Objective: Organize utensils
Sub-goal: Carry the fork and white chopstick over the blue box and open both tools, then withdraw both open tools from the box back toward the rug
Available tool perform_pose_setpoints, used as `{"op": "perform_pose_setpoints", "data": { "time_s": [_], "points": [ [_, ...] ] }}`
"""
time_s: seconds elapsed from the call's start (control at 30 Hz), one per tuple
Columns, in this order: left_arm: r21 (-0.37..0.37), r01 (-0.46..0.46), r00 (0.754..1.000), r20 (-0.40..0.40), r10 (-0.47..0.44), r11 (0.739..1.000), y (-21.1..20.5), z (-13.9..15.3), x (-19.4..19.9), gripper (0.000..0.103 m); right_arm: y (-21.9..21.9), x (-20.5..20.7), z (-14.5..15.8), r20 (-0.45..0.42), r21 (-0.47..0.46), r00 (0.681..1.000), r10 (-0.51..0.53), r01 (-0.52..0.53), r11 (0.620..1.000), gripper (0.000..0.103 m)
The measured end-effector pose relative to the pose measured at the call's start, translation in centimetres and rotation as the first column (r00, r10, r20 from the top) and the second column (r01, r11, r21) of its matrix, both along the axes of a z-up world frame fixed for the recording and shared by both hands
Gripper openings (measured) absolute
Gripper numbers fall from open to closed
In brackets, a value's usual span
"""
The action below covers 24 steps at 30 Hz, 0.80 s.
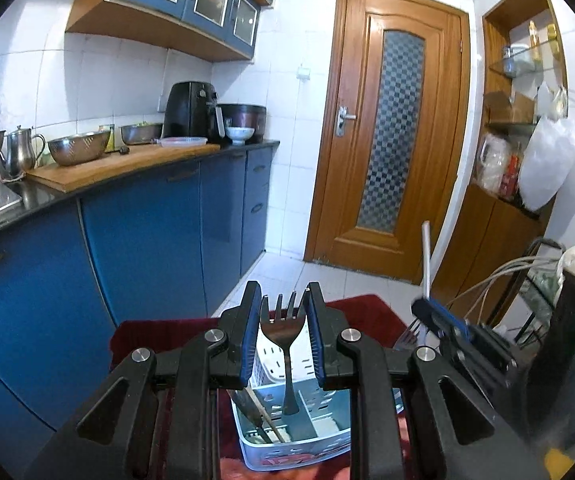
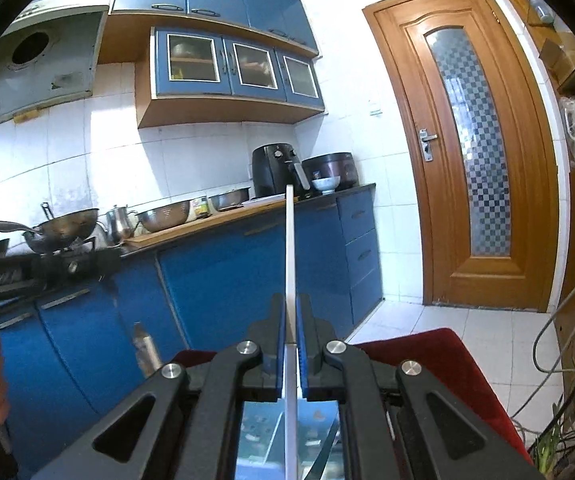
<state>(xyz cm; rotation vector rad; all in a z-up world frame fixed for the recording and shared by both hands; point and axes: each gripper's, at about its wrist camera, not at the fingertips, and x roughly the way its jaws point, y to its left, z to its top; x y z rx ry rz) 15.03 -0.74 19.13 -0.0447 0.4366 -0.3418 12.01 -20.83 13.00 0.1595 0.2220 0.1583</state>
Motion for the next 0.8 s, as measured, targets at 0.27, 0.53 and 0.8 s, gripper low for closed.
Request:
{"op": "perform_pose_setpoints", "data": {
  "time_s": [0.27,0.53,0.8],
  "points": [
    [0.018,0.013,0.999,-0.040,-0.013,1.000,-0.7,-2.9,1.1,0.022,0.5,1.1,-1.7,0.031,-0.072,0.999,-0.032,0.034,0.997,0.007],
    [0.030,0.031,0.994,-0.105,-0.028,0.999,-1.7,-5.0,1.8,0.023,1.0,0.9,-1.7,-0.028,-0.109,1.000,0.003,-0.006,0.994,0.008],
    [0.030,0.049,0.993,-0.106,-0.046,0.998,-2.1,-5.0,1.2,0.034,0.5,0.4,-1.0,-0.063,-0.082,0.998,0.013,-0.019,0.996,0.030]
  ]
}}
